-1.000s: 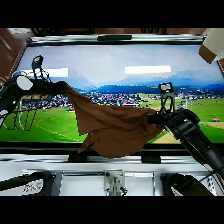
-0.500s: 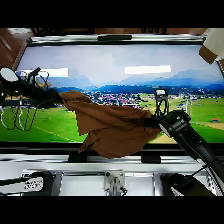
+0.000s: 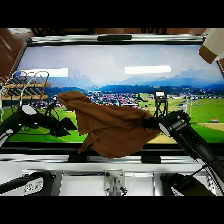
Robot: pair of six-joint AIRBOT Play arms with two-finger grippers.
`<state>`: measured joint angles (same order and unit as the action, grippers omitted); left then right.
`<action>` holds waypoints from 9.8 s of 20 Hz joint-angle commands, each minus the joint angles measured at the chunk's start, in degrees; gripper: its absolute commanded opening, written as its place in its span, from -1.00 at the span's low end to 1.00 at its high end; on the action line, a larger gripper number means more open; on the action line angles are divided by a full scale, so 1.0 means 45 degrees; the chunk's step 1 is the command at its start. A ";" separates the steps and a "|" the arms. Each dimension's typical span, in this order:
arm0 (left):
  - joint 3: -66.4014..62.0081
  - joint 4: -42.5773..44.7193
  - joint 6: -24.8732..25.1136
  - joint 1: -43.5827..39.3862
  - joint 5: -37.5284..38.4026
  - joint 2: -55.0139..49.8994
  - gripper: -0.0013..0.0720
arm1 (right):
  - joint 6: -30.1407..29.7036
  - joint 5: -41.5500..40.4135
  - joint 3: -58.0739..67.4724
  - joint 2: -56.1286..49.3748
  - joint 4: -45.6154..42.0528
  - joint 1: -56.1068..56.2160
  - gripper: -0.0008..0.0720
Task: Fold the shirts.
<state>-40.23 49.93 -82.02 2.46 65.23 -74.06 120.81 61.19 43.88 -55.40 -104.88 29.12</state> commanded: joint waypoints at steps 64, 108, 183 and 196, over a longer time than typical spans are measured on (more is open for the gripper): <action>-0.8111 0.0622 -0.0539 0.0107 -0.3599 -0.4527 -0.65 | 0.1005 -0.4852 0.9709 -0.9146 0.2171 -0.4255 -0.35; -0.3721 0.1413 0.1749 0.2885 0.0967 -0.2395 -0.86 | -0.7902 0.1681 0.1171 -0.5960 0.8009 -0.8971 0.43; -0.9913 0.6008 0.0151 0.1962 0.5391 -0.6203 -0.86 | -0.5484 0.1778 0.4741 -0.6688 0.4707 -0.6421 -0.82; -0.7125 0.6057 -0.0937 0.2812 0.6513 -0.1651 0.52 | -0.8097 0.6941 0.4765 -0.2526 0.3327 -0.8762 0.39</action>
<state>-80.51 77.17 -86.85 14.22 95.22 -89.49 88.38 85.54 68.01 -73.82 -88.55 -5.19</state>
